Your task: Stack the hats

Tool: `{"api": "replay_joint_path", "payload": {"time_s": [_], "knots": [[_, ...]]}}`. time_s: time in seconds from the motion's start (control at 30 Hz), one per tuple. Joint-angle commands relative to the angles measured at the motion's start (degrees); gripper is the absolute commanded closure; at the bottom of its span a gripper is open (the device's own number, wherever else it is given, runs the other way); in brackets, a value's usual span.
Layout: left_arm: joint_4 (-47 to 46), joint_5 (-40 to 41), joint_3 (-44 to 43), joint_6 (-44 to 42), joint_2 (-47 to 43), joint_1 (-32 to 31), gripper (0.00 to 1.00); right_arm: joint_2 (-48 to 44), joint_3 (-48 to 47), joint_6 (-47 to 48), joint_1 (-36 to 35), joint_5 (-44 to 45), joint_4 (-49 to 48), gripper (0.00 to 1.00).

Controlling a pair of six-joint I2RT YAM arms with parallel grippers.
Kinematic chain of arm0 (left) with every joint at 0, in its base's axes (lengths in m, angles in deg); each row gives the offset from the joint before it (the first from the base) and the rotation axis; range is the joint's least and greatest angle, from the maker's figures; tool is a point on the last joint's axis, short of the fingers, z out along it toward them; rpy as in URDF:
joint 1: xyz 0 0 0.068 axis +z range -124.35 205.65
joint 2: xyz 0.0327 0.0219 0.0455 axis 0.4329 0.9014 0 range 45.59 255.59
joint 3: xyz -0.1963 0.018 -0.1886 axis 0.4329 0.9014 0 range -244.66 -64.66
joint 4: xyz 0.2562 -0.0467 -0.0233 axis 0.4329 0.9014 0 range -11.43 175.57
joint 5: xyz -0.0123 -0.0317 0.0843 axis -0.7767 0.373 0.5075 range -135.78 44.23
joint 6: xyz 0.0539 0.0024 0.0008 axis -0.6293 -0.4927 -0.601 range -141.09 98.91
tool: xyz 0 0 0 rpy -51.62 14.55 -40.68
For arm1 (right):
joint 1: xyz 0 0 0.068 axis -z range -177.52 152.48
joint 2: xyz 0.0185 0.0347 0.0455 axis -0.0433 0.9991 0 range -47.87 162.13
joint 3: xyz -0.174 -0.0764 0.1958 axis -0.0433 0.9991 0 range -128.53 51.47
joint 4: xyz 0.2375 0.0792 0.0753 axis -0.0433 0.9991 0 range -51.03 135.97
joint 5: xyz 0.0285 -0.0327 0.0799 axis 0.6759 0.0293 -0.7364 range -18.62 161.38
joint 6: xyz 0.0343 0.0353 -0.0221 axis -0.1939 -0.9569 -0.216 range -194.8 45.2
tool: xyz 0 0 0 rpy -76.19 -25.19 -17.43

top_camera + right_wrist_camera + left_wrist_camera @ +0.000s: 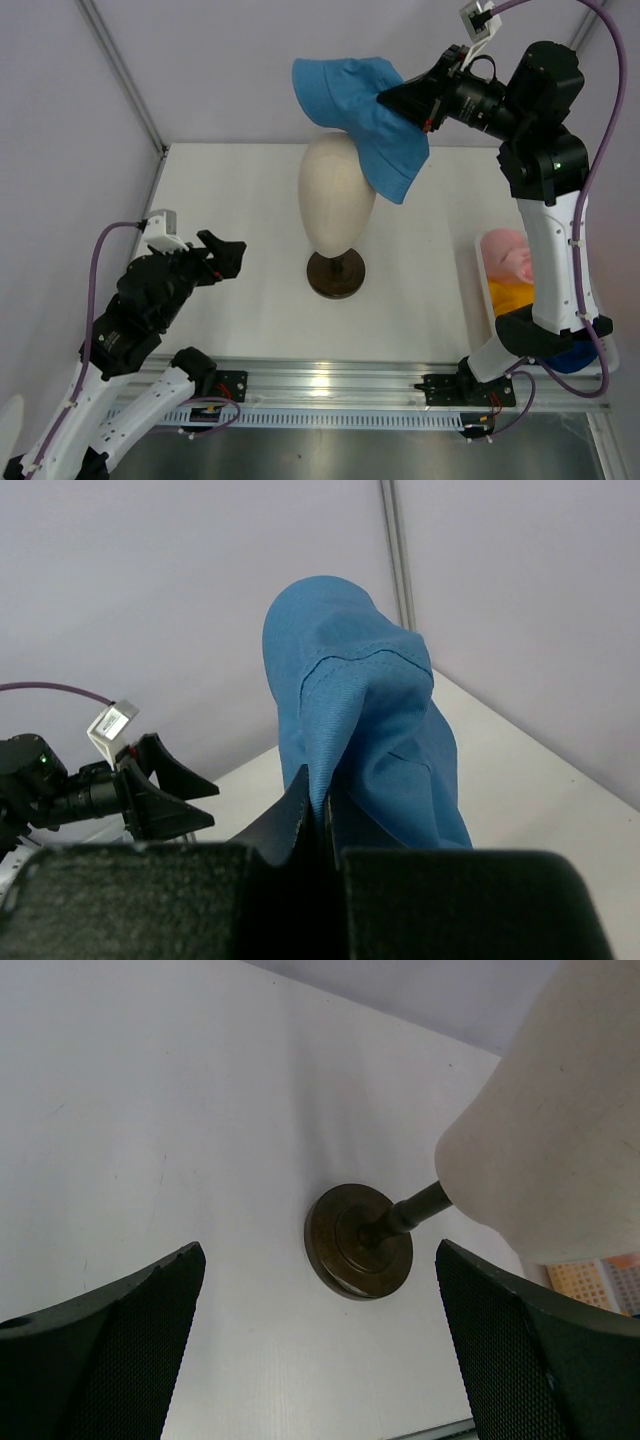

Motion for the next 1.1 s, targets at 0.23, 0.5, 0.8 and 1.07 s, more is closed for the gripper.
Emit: {"api": "replay_joint_path", "payload": {"time_s": [0.23,0.5,0.8,1.07], "knots": [[-5.6,1.3,-6.8,-2.3,2.5,0.3,0.0,-2.4,3.9,4.7,-2.8,-7.6,3.4,1.0],[-14.0,-9.6,-14.9,-3.3,7.3,0.3,0.01,-4.8,3.2,4.8,-1.4,-11.0,1.9,0.95],[-32.3,-28.5,-23.3,1.8,19.8,0.3,0.01,-4.8,5.7,-1.9,0.5,-18.0,-4.8,0.97],[-42.3,-37.7,-26.7,5.2,29.7,0.3,0.01,-4.0,11.3,-2.4,-0.5,-17.9,-5.6,0.99]]}}
